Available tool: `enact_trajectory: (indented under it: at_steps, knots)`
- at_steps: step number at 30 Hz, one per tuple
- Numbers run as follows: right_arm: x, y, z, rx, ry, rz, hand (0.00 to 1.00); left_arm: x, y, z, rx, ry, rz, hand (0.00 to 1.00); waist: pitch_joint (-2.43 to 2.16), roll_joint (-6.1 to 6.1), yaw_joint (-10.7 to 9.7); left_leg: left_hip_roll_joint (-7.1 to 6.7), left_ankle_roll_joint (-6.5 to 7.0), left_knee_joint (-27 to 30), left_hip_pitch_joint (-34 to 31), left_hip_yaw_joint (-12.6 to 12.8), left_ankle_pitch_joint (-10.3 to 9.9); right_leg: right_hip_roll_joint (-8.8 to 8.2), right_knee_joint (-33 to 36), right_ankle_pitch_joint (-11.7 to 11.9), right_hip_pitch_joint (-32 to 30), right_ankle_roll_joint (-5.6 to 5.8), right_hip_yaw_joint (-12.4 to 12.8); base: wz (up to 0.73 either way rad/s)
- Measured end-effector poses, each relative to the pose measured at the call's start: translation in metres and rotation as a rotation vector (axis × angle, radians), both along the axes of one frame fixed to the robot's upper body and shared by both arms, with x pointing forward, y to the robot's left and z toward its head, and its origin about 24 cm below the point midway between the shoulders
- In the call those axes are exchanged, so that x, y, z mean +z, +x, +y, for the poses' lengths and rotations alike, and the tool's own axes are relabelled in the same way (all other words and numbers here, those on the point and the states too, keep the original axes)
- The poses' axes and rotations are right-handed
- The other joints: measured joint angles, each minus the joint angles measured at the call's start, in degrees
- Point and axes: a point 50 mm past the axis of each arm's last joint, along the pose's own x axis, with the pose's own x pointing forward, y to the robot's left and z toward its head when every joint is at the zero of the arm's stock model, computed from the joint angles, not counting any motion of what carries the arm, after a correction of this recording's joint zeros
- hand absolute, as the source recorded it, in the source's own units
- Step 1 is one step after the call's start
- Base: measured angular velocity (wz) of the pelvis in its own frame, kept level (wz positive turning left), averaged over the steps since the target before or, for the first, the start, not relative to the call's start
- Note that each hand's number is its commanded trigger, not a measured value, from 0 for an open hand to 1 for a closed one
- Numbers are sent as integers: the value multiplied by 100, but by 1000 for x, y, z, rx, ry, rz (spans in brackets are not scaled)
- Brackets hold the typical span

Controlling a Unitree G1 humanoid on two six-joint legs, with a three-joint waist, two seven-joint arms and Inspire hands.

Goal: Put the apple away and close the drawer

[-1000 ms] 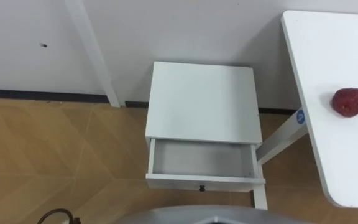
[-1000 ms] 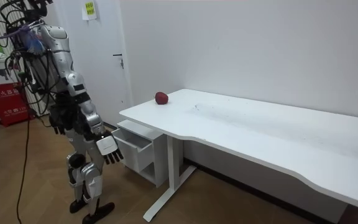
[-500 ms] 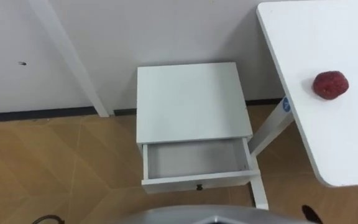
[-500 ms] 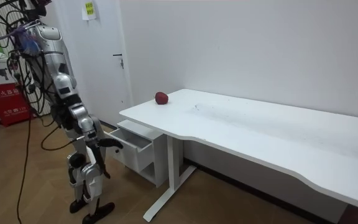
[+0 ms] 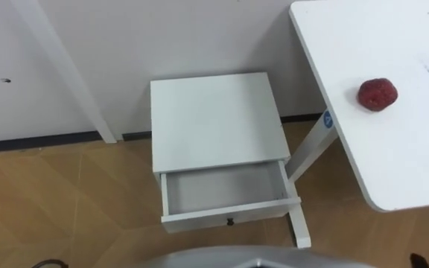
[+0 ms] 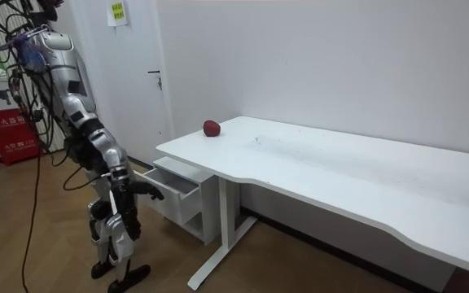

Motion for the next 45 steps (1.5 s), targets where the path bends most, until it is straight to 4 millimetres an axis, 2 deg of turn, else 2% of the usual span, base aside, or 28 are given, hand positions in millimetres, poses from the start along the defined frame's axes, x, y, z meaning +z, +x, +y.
enact_trajectory:
  at_steps: [5, 6, 7, 14, 18, 20, 21, 24, 26, 31, 37, 45]
  knots:
    - [25, 20, -28, -22, -106, -25, 0, 5, 6, 7, -23, 26, -48, 0, 16, -29, -29, -1, 1, -7, -134, 0, 6, 1, 7, 0, -146, 1, 17, 0]
    - [28, 23, -31, -27, -119, -30, 0, 6, 8, 7, -24, 28, -54, 0, 5, -58, -21, -2, 1, -10, -148, 1, 10, 2, 9, 1, -167, 1, 26, -4]
    - [36, 29, -38, -37, -147, -36, 0, 6, 7, 7, -21, 26, -59, 0, 27, -35, -14, 1, 1, -16, -165, 17, 13, 3, 7, 1, -187, 1, 20, -3]
    - [91, 68, -71, -79, -341, -105, 0, 9, 15, 9, -30, 32, -114, 0, 35, -58, -55, 4, 1, -39, -239, 28, 17, 11, 0, 1, -265, 1, 3, 1]
    - [116, 76, -80, -24, -485, -26, 0, 11, 22, 9, -42, 34, -148, 0, 32, -53, 15, 0, 1, -42, -244, 8, 17, 8, 4, 1, -269, 1, -29, 3]
    - [136, 81, -83, 61, -630, 76, 0, 11, 25, 8, -50, 27, -156, 0, 32, -29, 64, -3, 3, -38, -278, 11, 16, 5, 1, 1, -297, 1, -30, -2]
    - [147, 90, -81, 122, -715, 108, 0, 10, 26, 7, -53, 16, -155, 0, 35, -18, 80, -5, 2, -39, -293, 15, 16, 2, 6, 1, -320, 1, -23, -6]
    - [164, 106, -75, 257, -869, 177, 0, 8, 26, 4, -70, 3, -142, 0, 27, 0, 116, 5, 1, -31, -292, 39, 17, 6, 6, 1, -322, 1, 4, -6]
    - [173, 119, -65, 384, -991, 238, 0, 7, 29, 0, -99, -8, -142, 0, 23, 15, 261, 27, 0, -36, -264, 137, 17, 9, 5, 3, -321, 3, 23, -12]
    - [174, 136, -52, 589, -1112, 289, 0, 6, 26, -2, -107, -15, -132, 0, 41, 14, 414, 39, -1, -64, -186, 155, 16, 12, 3, 5, -268, 1, 18, -3]
    - [171, 147, -44, 726, -1134, 253, 0, 6, 15, -2, -98, -16, -108, 0, 43, 15, 497, 44, -1, -69, -183, 153, 16, 14, 0, 5, -269, 1, 4, 0]
    - [161, 164, -27, 988, -1152, 174, 0, 6, 15, -4, -111, -20, -108, 0, 58, -3, 535, 49, -4, -122, -80, 159, 18, 20, -13, 5, -186, 1, 17, -1]
